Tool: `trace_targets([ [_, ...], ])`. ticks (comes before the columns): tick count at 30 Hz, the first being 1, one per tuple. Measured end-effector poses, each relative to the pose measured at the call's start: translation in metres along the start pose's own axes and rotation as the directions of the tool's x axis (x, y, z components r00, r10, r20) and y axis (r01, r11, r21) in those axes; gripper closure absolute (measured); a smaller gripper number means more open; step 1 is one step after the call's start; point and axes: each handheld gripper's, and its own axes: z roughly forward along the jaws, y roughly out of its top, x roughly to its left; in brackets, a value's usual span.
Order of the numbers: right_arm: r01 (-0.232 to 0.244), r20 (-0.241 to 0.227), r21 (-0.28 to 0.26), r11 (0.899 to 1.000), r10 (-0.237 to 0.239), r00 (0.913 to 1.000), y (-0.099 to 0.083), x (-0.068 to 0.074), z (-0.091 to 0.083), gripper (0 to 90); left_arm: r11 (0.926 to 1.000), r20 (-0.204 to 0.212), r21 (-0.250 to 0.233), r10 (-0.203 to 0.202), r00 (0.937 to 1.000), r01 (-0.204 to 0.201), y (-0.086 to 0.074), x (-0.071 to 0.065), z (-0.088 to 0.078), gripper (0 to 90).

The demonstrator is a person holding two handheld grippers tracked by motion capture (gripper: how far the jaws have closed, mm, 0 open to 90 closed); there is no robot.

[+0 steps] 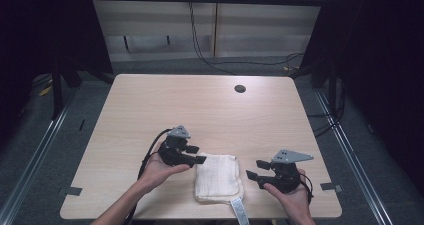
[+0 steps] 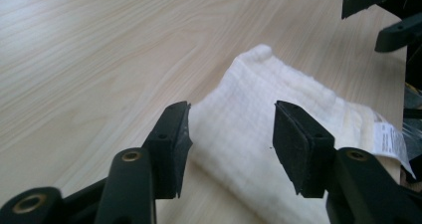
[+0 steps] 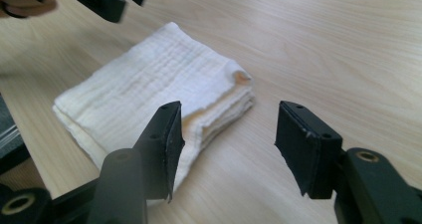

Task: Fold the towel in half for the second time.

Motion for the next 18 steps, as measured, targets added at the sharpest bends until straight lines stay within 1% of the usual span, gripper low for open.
trace_targets([
  [1,0.002,0.008,0.001,1.0,-0.002,1.0,-0.001,-0.001,0.0,43.9,1.0,-0.011,-0.001,-0.001,0.9999,0.001,-0.003,0.0,-0.006,47.1],
  [3,-0.006,0.011,0.005,1.0,0.006,0.9999,-0.003,-0.005,-0.002,43.5,0.9998,-0.024,-0.014,-0.017,0.9996,0.017,-0.011,0.002,-0.018,46.1],
  [5,-0.01,0.019,0.0,1.0,0.01,0.9998,-0.005,-0.008,-0.004,43.4,0.9999,-0.046,-0.01,-0.014,0.9988,0.013,-0.018,0.003,-0.027,45.2],
  [6,-0.01,0.021,0.0,1.0,0.01,0.9997,-0.006,-0.009,-0.005,43.5,0.9994,-0.049,-0.026,-0.024,0.9985,0.023,-0.022,0.004,-0.033,44.1],
  [7,-0.015,0.024,-0.002,1.0,0.015,0.9996,-0.007,-0.01,-0.006,43.5,0.999,-0.053,-0.03,-0.035,0.998,0.033,-0.025,0.006,-0.038,42.8],
  [9,-0.019,0.031,-0.003,1.0,0.019,0.9994,-0.01,-0.013,-0.008,43.5,0.9979,-0.073,-0.046,-0.049,0.9962,0.045,-0.035,0.008,-0.048,40.3],
  [10,-0.013,0.043,-0.001,1.0,0.013,0.999,-0.011,-0.014,-0.011,43.4,0.9971,-0.078,-0.052,-0.059,0.9952,0.055,-0.04,0.01,-0.052,39.2],
  [11,-0.012,0.05,-0.012,1.0,0.013,0.9987,-0.012,-0.016,-0.013,43.1,0.9954,-0.068,-0.064,-0.076,0.9947,0.072,-0.043,0.011,-0.055,38.9],
  [12,-0.021,0.047,-0.016,1.0,0.022,0.9987,-0.012,-0.017,-0.015,43.1,0.9935,-0.056,-0.072,-0.092,0.9942,0.088,-0.048,0.012,-0.059,38.5],
  [13,-0.027,0.053,-0.021,0.999,0.028,0.9982,-0.013,-0.019,-0.017,42.9,0.9941,-0.078,-0.071,-0.087,0.9932,0.082,-0.054,0.012,-0.064,37.8],
  [14,-0.037,0.065,-0.026,0.999,0.039,0.9971,-0.015,-0.021,-0.019,42.4,0.9954,-0.107,-0.072,-0.071,0.9918,0.063,-0.058,0.011,-0.069,37.1],
  [16,-0.047,0.076,-0.038,0.998,0.05,0.9959,-0.017,-0.024,-0.021,41.9,0.9934,-0.109,-0.085,-0.086,0.9903,0.077,-0.067,0.011,-0.078,36.7],
  [18,-0.053,0.089,-0.057,0.997,0.057,0.9944,-0.018,-0.027,-0.023,40.9,0.9939,-0.143,-0.087,-0.079,0.9866,0.067,-0.077,0.009,-0.086,36.1],
])
